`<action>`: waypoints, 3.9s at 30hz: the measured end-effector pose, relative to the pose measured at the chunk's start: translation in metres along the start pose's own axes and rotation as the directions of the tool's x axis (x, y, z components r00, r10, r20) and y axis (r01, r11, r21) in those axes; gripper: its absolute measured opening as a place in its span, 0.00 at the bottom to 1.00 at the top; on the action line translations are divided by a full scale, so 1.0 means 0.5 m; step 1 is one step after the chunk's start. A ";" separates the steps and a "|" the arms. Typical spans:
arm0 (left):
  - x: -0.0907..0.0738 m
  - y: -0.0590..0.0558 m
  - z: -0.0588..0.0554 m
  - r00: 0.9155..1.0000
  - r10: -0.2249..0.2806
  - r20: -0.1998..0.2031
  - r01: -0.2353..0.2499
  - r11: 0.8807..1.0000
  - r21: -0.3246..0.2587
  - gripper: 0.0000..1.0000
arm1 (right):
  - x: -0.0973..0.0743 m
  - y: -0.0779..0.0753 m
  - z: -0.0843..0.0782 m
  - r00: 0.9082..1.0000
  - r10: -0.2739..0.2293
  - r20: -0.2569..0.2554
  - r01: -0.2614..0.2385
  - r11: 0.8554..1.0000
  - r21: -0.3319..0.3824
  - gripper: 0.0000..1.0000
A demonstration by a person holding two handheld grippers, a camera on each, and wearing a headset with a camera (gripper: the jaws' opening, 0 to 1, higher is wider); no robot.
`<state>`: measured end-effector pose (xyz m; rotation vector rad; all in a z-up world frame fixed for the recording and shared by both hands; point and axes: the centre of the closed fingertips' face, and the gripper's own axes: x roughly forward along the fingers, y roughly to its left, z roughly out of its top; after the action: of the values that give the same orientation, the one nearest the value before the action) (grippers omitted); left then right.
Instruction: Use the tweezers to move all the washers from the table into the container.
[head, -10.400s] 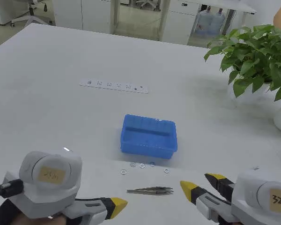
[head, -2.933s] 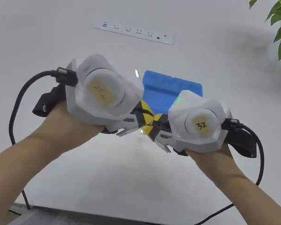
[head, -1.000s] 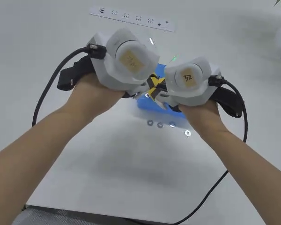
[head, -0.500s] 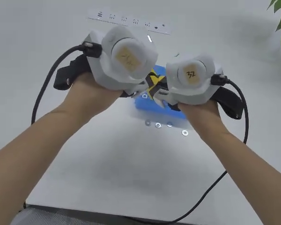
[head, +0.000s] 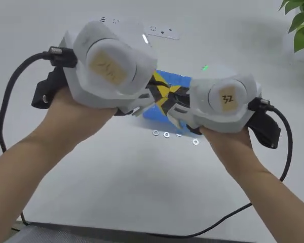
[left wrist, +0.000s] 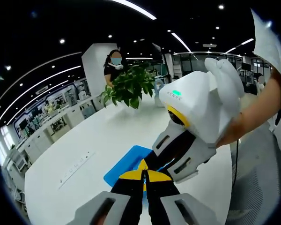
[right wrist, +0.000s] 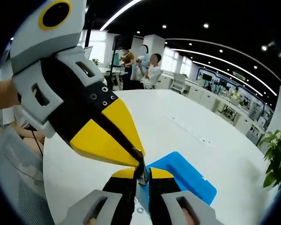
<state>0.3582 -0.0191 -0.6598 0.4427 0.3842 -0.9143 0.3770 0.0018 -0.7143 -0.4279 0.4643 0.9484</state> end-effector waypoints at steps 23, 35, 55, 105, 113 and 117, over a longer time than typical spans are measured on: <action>0.028 -0.051 -0.085 0.997 -0.055 -0.049 0.053 0.997 -0.051 0.00 | 0.022 0.049 -0.078 0.996 0.066 -0.052 -0.062 0.995 0.083 0.07; 0.039 -0.050 -0.099 0.995 -0.061 -0.073 0.057 0.997 -0.049 0.00 | 0.034 0.050 -0.091 0.995 0.079 -0.068 -0.072 0.992 0.100 0.08; 0.058 -0.053 -0.103 0.994 -0.078 -0.082 0.075 0.997 -0.034 0.00 | 0.043 0.043 -0.109 0.994 0.076 -0.082 -0.067 0.992 0.103 0.06; 0.061 0.032 0.025 1.000 -0.018 -0.025 0.020 0.994 0.106 0.00 | 0.017 -0.068 0.008 0.998 -0.035 -0.061 0.032 0.998 -0.053 0.03; 0.114 0.055 -0.012 0.997 -0.010 -0.074 0.016 0.997 0.080 0.00 | 0.065 -0.096 -0.032 0.994 -0.028 -0.110 0.025 0.999 -0.032 0.03; 0.133 0.058 -0.036 0.995 -0.017 -0.100 0.024 0.997 0.076 0.00 | 0.085 -0.099 -0.054 0.990 -0.011 -0.138 0.007 1.000 -0.028 0.03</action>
<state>0.4166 -0.0388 -0.7022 0.5574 0.4464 -0.9314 0.4350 -0.0101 -0.7526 -0.5226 0.5745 0.9206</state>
